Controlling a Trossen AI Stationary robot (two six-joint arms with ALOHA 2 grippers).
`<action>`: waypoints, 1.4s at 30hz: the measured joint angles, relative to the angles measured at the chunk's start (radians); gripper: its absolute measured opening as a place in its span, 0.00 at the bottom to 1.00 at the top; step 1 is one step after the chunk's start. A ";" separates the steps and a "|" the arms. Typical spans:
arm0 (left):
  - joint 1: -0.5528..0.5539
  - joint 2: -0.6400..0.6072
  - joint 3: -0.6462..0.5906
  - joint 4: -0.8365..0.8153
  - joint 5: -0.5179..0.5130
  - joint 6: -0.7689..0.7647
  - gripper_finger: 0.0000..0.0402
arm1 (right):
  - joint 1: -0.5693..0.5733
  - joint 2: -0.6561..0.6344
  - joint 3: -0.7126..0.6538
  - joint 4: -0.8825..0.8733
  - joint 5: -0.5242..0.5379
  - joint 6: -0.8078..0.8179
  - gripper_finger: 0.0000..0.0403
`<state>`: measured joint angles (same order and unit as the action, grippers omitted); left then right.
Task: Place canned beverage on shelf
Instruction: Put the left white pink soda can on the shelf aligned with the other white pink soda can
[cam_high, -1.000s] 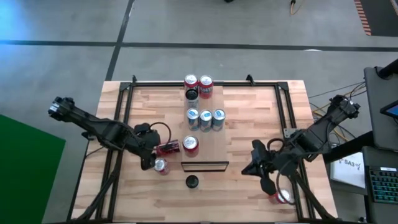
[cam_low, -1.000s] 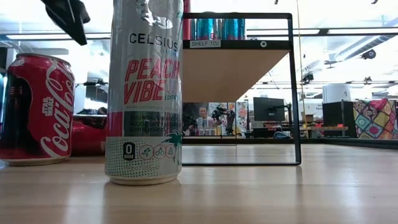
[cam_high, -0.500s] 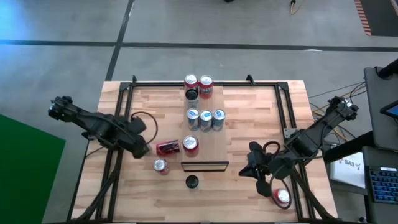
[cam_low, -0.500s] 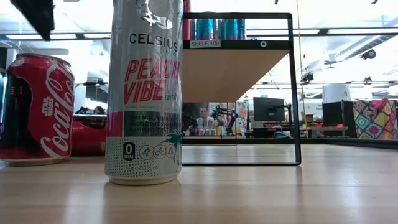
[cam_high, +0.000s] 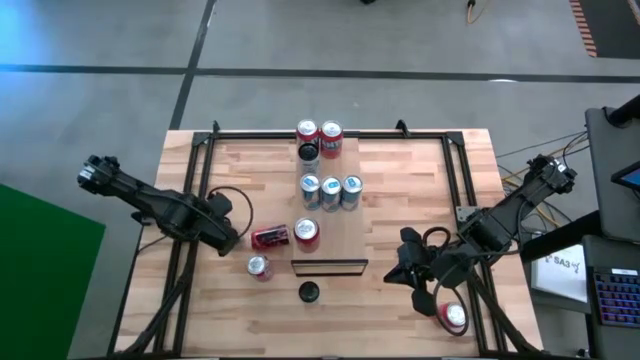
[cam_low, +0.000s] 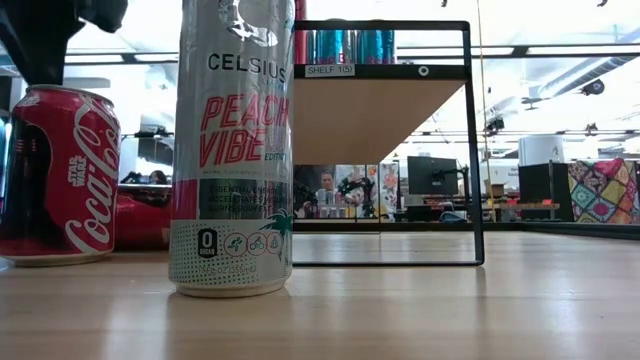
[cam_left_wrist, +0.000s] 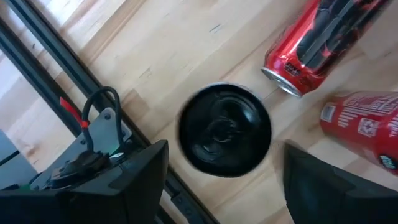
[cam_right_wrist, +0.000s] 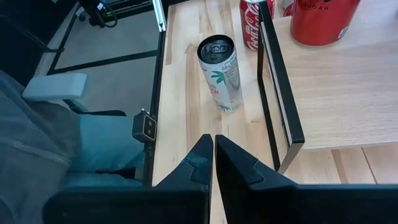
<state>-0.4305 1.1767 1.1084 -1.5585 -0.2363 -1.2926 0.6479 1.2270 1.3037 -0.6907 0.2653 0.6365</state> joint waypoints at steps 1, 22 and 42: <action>0.000 0.000 -0.010 0.002 0.000 0.000 0.66 | 0.000 0.000 0.000 0.000 0.000 0.000 0.02; 0.000 0.000 -0.071 0.073 -0.016 -0.006 0.66 | 0.000 0.000 0.000 0.000 0.000 -0.001 0.02; 0.000 0.001 -0.148 0.159 -0.041 0.000 0.57 | 0.000 0.001 0.000 0.000 0.024 -0.030 0.02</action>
<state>-0.4305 1.1776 0.9600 -1.3991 -0.2777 -1.2922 0.6479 1.2282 1.3037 -0.6910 0.2893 0.6064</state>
